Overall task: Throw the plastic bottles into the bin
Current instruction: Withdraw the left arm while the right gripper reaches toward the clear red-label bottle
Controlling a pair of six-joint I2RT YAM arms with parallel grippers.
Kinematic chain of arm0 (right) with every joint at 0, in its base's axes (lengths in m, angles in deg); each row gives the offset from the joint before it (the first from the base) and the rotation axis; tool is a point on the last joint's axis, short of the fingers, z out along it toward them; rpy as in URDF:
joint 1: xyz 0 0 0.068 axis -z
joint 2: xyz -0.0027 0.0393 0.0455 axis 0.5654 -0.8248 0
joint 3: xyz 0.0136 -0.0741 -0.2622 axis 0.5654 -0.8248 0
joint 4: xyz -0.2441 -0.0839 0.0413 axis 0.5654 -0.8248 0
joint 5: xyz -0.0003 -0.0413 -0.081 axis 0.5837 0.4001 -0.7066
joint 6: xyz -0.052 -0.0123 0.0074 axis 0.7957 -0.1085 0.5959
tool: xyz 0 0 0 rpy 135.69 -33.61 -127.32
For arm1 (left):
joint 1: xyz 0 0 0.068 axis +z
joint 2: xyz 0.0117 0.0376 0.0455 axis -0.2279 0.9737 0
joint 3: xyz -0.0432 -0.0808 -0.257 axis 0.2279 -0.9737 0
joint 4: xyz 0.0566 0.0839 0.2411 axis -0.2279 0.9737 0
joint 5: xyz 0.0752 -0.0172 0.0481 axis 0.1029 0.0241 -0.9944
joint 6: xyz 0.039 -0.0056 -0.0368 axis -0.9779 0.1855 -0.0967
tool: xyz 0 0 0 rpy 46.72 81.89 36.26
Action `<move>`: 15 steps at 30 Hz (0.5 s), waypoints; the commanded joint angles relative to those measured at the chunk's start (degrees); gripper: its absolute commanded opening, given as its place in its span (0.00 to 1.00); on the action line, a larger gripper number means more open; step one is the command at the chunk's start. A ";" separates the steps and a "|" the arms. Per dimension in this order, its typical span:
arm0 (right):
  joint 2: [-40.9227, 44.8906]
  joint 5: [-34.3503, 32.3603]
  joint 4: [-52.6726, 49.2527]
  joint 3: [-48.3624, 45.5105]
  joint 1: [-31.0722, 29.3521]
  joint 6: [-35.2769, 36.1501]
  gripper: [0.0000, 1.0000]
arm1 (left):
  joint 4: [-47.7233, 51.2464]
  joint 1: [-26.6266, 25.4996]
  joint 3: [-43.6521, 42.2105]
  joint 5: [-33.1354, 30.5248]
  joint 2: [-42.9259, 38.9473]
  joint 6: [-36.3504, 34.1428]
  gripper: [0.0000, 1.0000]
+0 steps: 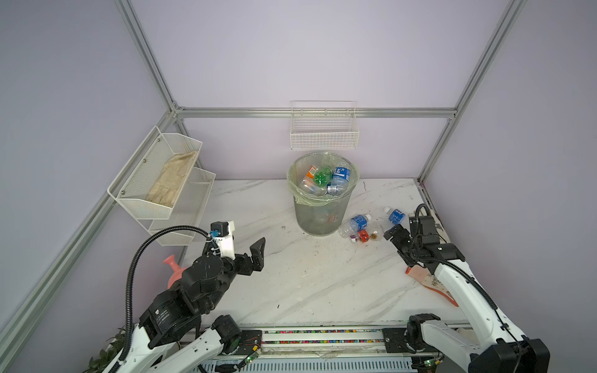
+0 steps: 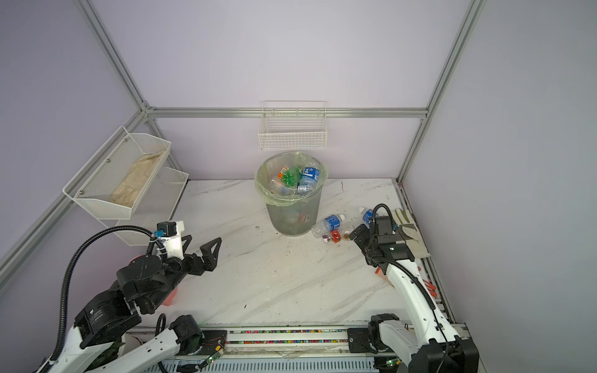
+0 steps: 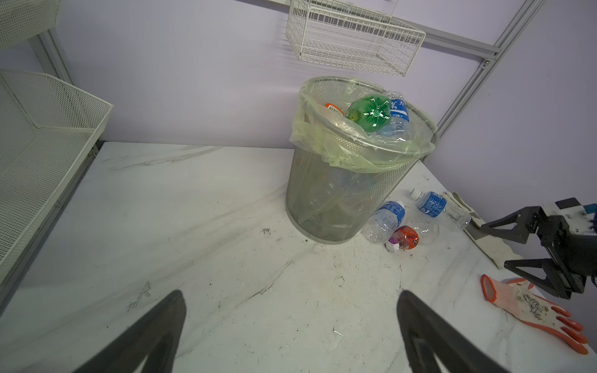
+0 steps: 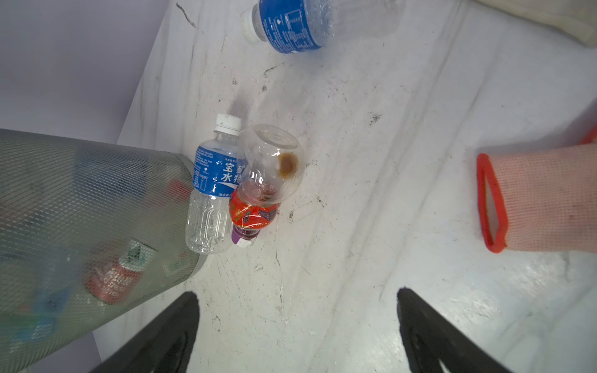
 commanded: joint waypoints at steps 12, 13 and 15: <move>-16.07 -2.54 13.84 0.09 -7.63 -9.74 0.97 | 8.01 0.34 -5.73 -3.36 -14.21 0.96 1.00; -16.80 -3.00 13.91 0.18 -7.65 -10.19 0.97 | 8.43 0.31 -6.35 -3.53 -15.30 1.37 1.00; -18.32 -3.66 14.40 0.20 -7.72 -11.24 0.97 | 8.97 0.29 -7.84 -4.05 -17.98 3.24 1.00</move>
